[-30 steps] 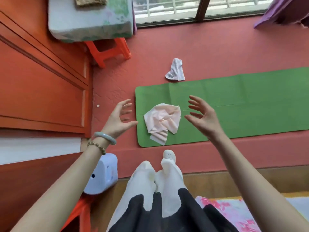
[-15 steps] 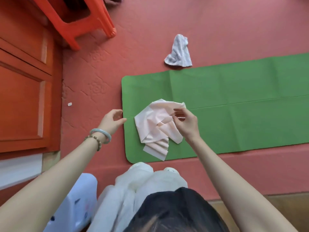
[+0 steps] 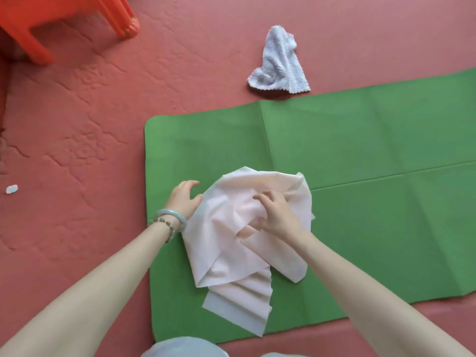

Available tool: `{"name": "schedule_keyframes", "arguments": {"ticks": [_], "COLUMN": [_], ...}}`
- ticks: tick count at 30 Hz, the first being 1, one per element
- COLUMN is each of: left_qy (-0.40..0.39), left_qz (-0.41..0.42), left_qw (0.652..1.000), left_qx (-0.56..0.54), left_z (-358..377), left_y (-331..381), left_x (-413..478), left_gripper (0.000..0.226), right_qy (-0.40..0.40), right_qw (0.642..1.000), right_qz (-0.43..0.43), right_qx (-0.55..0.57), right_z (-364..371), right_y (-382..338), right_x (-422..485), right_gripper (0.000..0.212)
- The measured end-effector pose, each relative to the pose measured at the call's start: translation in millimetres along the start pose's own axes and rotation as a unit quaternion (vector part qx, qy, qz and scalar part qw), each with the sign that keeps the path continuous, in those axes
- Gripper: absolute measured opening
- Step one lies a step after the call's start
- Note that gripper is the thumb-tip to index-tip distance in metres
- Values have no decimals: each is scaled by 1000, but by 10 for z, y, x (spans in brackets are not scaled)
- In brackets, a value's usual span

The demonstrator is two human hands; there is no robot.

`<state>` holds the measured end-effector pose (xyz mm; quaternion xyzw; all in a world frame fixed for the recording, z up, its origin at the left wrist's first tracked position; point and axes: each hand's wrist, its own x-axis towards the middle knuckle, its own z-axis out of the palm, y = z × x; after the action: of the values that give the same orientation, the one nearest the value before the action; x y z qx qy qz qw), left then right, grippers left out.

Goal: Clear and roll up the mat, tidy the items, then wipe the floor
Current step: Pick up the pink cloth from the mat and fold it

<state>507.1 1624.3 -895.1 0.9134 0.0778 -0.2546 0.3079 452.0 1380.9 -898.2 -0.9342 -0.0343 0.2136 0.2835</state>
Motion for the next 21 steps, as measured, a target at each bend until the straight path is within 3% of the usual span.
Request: {"name": "schedule_keyframes", "arguments": {"ticks": [2, 4, 7, 11, 13, 18, 21], "left_qy": [4, 41, 104, 101, 89, 61, 55], "left_qz": [25, 34, 12, 14, 4, -33, -22], "left_qw": [999, 998, 994, 995, 996, 976, 968], "left_qx": [25, 37, -10, 19, 28, -208, -243], "left_z": [215, 365, 444, 497, 512, 90, -478], "left_y": [-71, -109, -126, -85, -72, 108, 416], "left_x": [169, 283, 380, 342, 321, 93, -441], "left_gripper": [46, 46, 34, 9, 7, 7, 16], "right_qy": [23, 53, 87, 169, 203, 204, 184], "right_qw": [999, 997, 996, 983, 977, 966, 936], "right_qz": [-25, -31, -19, -12, -14, -8, 55], "right_qx": [-40, -53, -10, 65, 63, 161, 295], "right_z": [129, 206, 280, 244, 191, -146, -665], "right_y": [96, 158, 206, 197, 134, -176, -572], "right_x": [93, 166, 228, 228, 216, -16, -393], "right_gripper": [52, 38, 20, 14, 14, 20, 21]}}
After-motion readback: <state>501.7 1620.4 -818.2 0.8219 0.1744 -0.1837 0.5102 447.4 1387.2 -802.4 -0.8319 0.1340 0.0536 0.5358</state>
